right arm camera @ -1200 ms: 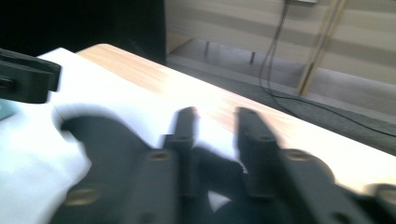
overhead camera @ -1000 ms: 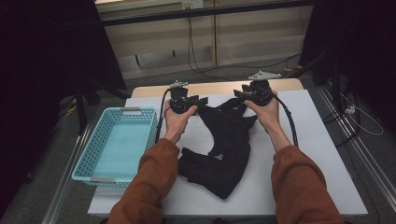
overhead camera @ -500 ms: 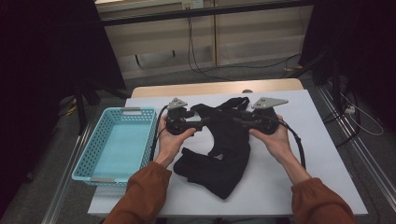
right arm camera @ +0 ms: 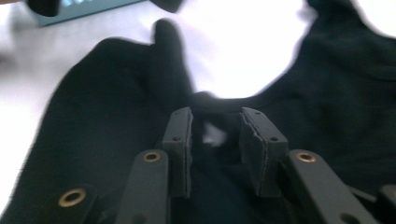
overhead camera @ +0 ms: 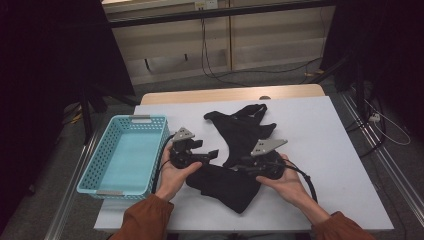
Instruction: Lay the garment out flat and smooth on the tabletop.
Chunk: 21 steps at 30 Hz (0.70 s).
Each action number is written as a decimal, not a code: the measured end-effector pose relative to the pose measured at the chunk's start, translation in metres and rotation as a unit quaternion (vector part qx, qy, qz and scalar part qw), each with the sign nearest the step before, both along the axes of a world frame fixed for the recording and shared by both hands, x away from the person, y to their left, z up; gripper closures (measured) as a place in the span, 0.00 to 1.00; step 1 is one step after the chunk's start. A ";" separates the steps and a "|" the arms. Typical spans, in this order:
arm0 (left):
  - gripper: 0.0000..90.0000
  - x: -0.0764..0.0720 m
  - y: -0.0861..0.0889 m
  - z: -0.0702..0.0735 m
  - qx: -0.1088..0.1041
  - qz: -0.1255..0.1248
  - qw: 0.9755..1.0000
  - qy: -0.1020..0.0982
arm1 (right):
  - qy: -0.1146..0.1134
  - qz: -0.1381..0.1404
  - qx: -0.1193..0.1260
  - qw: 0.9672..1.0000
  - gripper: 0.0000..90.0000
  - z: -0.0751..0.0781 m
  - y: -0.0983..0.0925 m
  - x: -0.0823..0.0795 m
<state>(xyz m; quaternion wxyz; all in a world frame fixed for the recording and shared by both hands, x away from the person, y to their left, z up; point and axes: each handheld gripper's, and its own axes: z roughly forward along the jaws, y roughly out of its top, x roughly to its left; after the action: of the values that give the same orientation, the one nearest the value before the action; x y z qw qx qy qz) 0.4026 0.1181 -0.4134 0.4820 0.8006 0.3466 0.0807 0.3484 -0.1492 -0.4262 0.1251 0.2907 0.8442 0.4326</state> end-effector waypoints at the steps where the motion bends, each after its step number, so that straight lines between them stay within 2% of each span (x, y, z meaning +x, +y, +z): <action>1: 0.29 0.000 0.000 -0.004 0.000 0.000 1.000 0.006 | 0.002 0.005 0.000 1.000 0.70 -0.001 0.003 0.000; 4: 0.30 0.001 -0.002 -0.012 0.013 -0.003 1.000 0.014 | 0.007 0.023 -0.014 1.000 0.67 -0.008 0.016 -0.001; 8: 0.30 0.002 -0.001 -0.013 0.018 -0.003 1.000 0.014 | 0.014 0.033 -0.022 0.999 0.68 -0.014 0.025 -0.001; 11: 0.30 0.002 0.001 -0.013 0.017 0.000 1.000 0.012 | 0.018 0.044 -0.041 0.998 0.83 -0.018 0.030 -0.003; 12: 0.31 0.001 0.002 -0.013 0.018 0.000 1.000 0.011 | 0.021 0.054 -0.037 0.998 0.90 -0.017 0.029 -0.006; 14: 0.31 0.001 0.003 -0.014 0.016 -0.001 1.000 0.012 | 0.016 0.054 -0.037 0.998 0.94 -0.014 0.027 -0.009; 19: 0.32 0.001 0.002 -0.015 0.017 0.000 1.000 0.013 | 0.007 0.057 -0.014 0.998 0.95 -0.004 0.014 -0.021; 21: 0.33 0.001 0.002 -0.015 0.017 -0.001 1.000 0.015 | 0.001 0.057 -0.013 0.998 0.95 -0.002 0.008 -0.025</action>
<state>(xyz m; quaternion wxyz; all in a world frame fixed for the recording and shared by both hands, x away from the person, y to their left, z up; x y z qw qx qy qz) 0.4036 0.1198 -0.4284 0.4628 0.8104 0.3516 0.0742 0.3239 -0.1408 -0.4284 0.1031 0.2413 0.8651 0.4275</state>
